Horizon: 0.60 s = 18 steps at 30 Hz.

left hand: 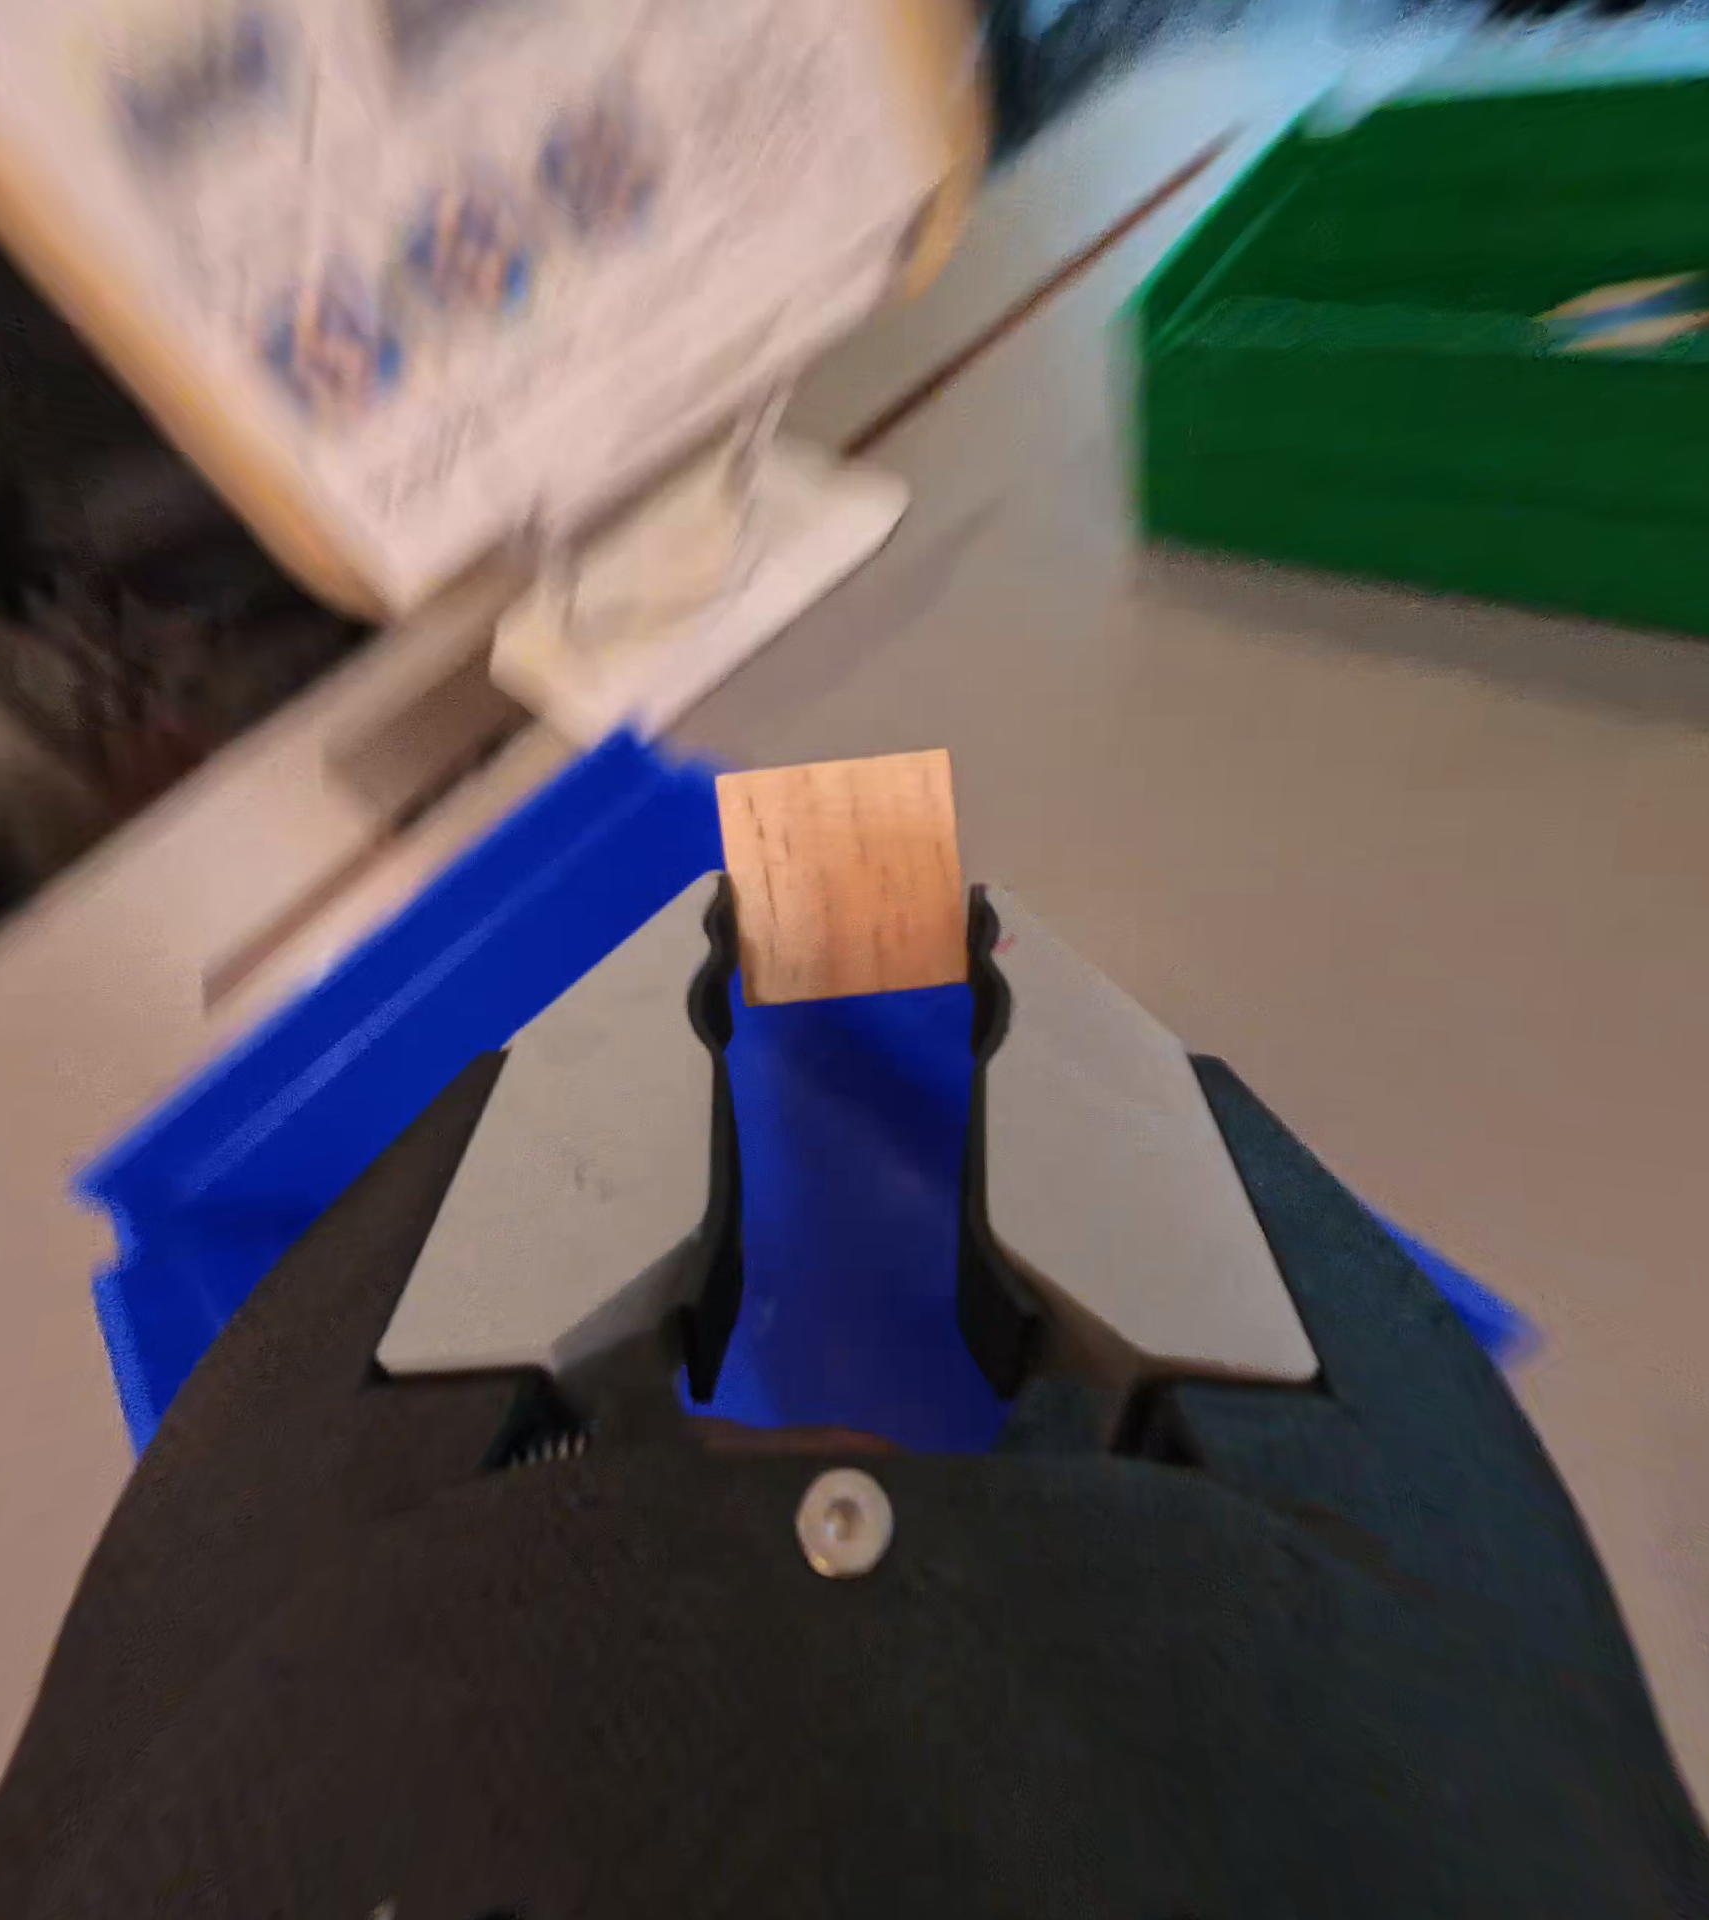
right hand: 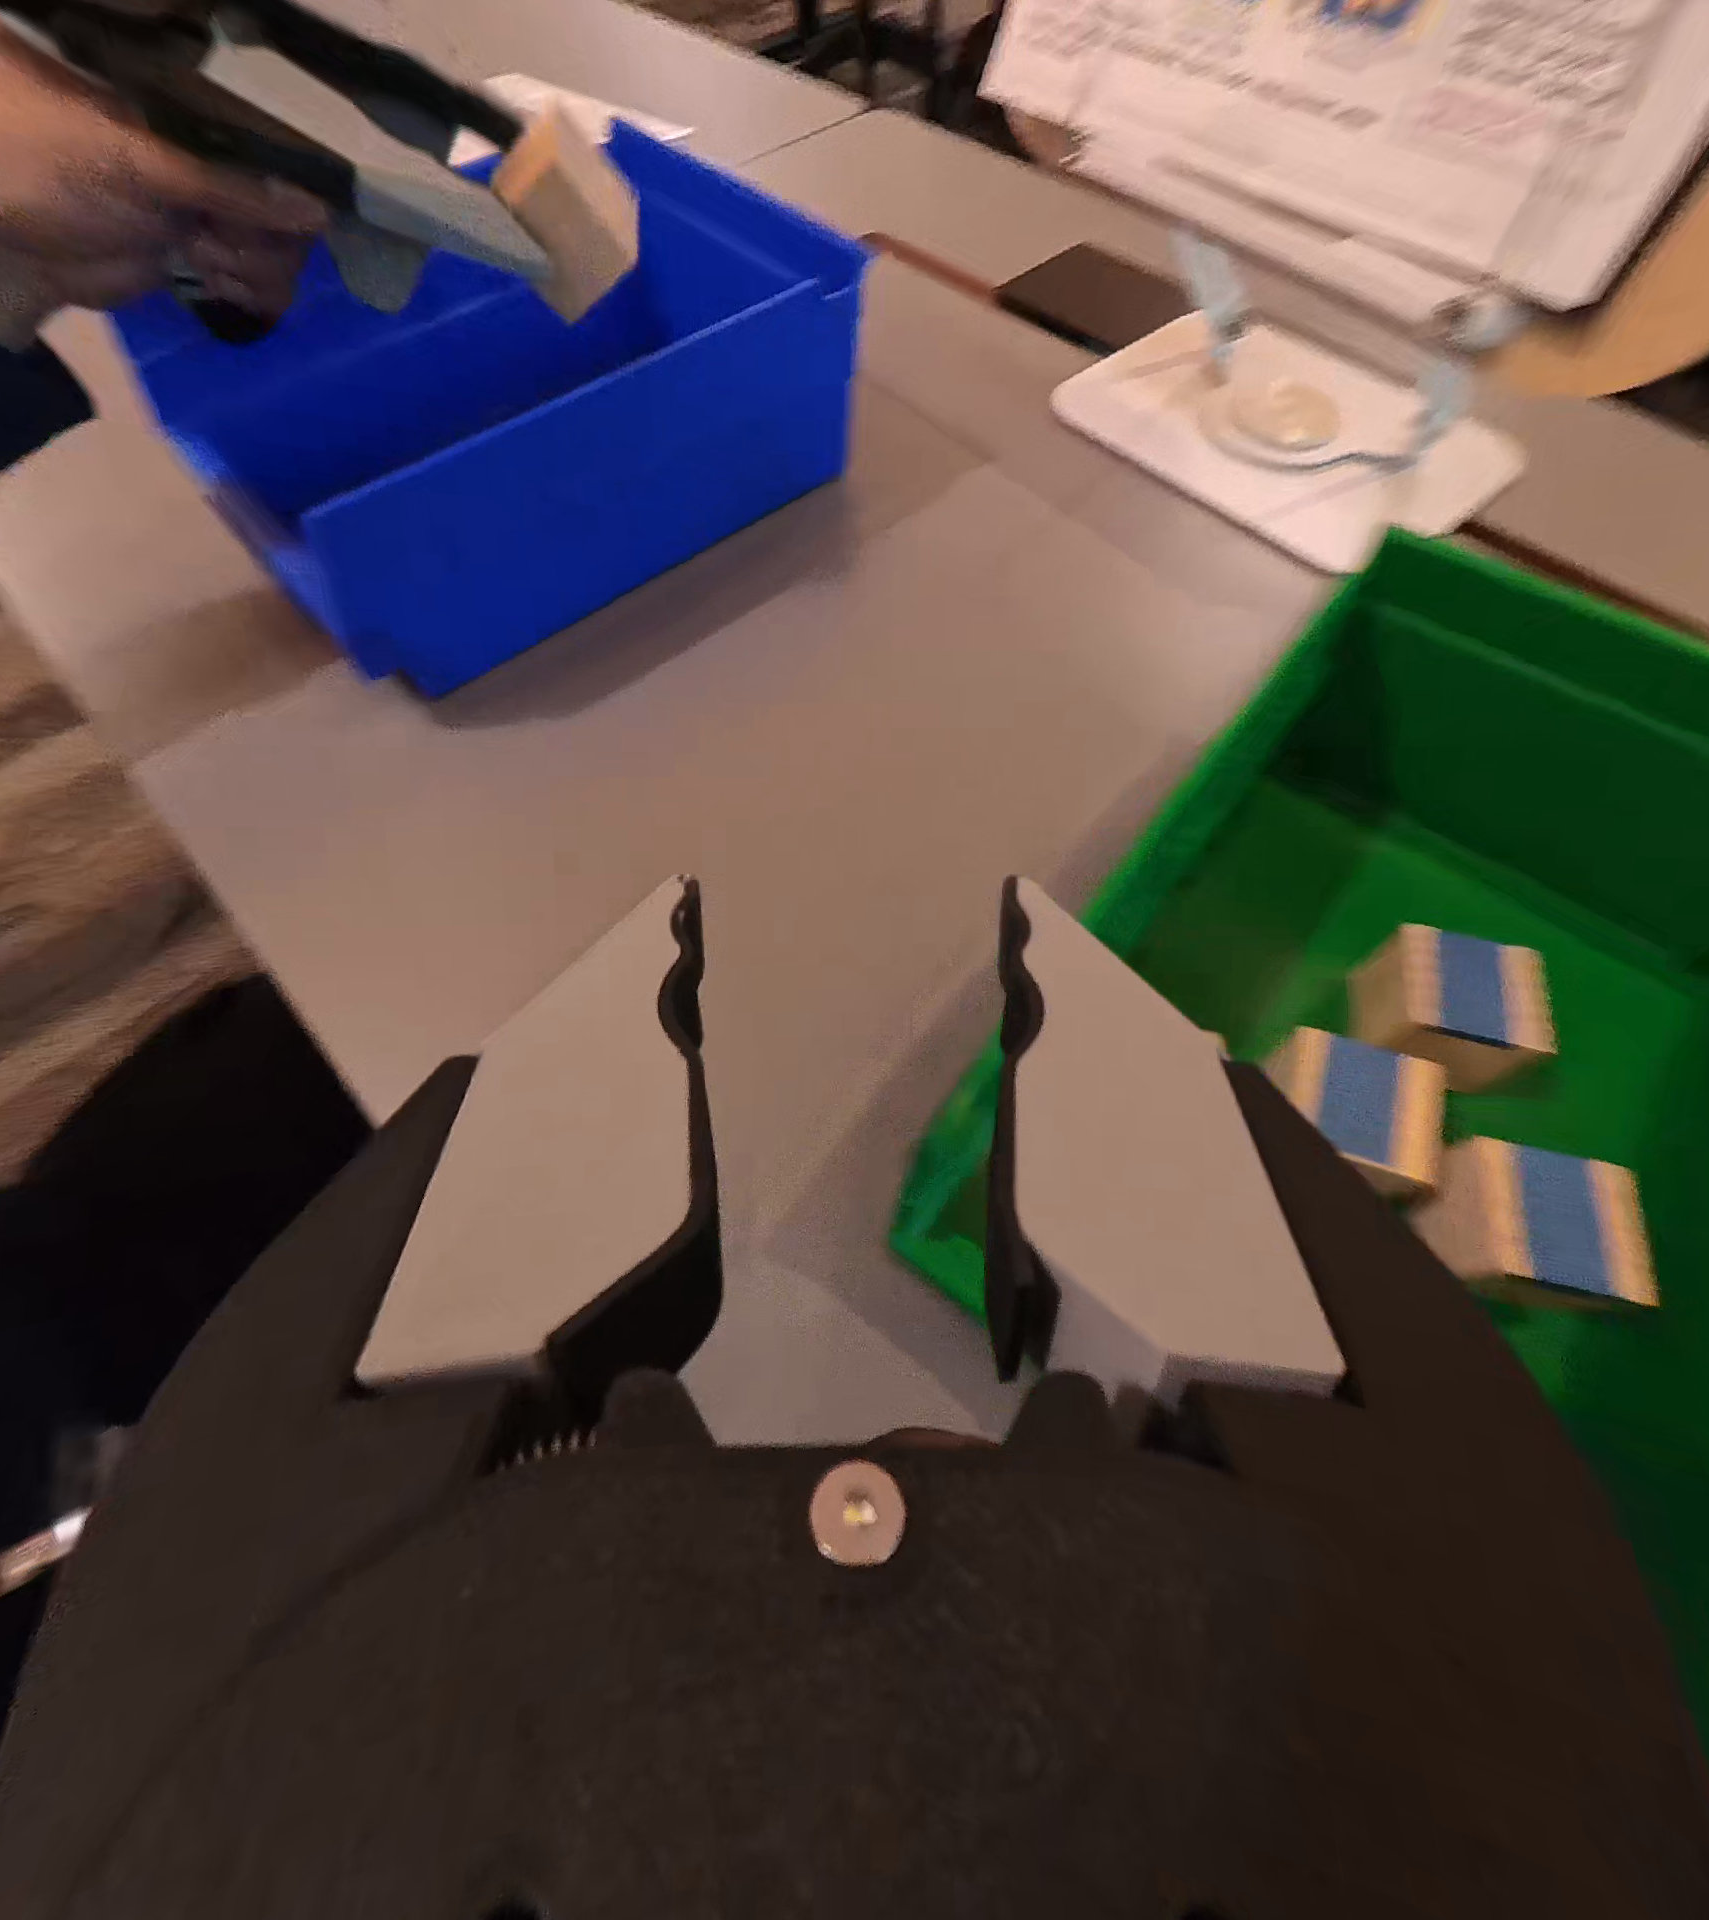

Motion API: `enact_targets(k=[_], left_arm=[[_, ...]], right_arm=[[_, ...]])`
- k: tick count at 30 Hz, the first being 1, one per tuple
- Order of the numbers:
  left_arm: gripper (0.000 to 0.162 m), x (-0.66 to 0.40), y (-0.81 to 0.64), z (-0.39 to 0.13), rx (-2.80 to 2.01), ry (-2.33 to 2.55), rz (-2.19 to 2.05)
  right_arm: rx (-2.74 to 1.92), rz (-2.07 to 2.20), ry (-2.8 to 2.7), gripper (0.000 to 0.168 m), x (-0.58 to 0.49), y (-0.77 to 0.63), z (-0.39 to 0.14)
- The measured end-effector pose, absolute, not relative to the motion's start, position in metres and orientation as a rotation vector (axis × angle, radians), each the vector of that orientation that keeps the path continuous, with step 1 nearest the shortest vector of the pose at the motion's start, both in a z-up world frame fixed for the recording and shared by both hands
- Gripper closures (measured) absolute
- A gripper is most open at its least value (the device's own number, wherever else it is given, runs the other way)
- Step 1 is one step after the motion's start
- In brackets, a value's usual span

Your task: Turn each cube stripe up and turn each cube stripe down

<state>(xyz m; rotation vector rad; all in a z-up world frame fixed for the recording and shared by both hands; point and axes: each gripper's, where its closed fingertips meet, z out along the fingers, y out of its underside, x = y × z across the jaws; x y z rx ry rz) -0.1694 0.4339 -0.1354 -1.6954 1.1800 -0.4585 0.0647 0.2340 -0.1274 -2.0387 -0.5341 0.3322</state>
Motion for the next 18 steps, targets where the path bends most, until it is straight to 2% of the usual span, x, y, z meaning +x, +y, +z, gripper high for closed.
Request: enact_targets(k=[4, 7, 11, 13, 16, 18], left_arm=[[0.119, -0.151, 0.283, -0.073, -0.973, 1.316, -0.583], [0.119, -0.144, 0.207, -0.068, -0.739, 1.299, -0.53], [0.12, -0.141, 0.168, -0.067, -0.606, 1.189, -0.407], [0.12, -0.138, 0.138, -0.067, -0.571, 1.172, -0.667], [0.119, -0.152, 0.113, -0.045, -0.574, 1.006, -1.362], [0.119, -0.158, 0.127, -0.038, -0.624, 0.87, -1.649]], right_arm=[[-1.972, 0.75, -0.677, 0.107, -0.009, 0.21, -0.119], [-1.883, 0.985, -0.785, 0.1, -0.06, 0.185, -0.104], [-1.842, 1.042, -0.892, 0.097, -0.102, 0.159, -0.102], [-1.823, 1.055, -0.932, 0.098, -0.114, 0.149, -0.101], [-1.79, 1.159, -0.959, 0.097, -0.122, 0.133, -0.094], [-1.74, 1.143, -0.956, 0.097, -0.119, 0.131, -0.084]])
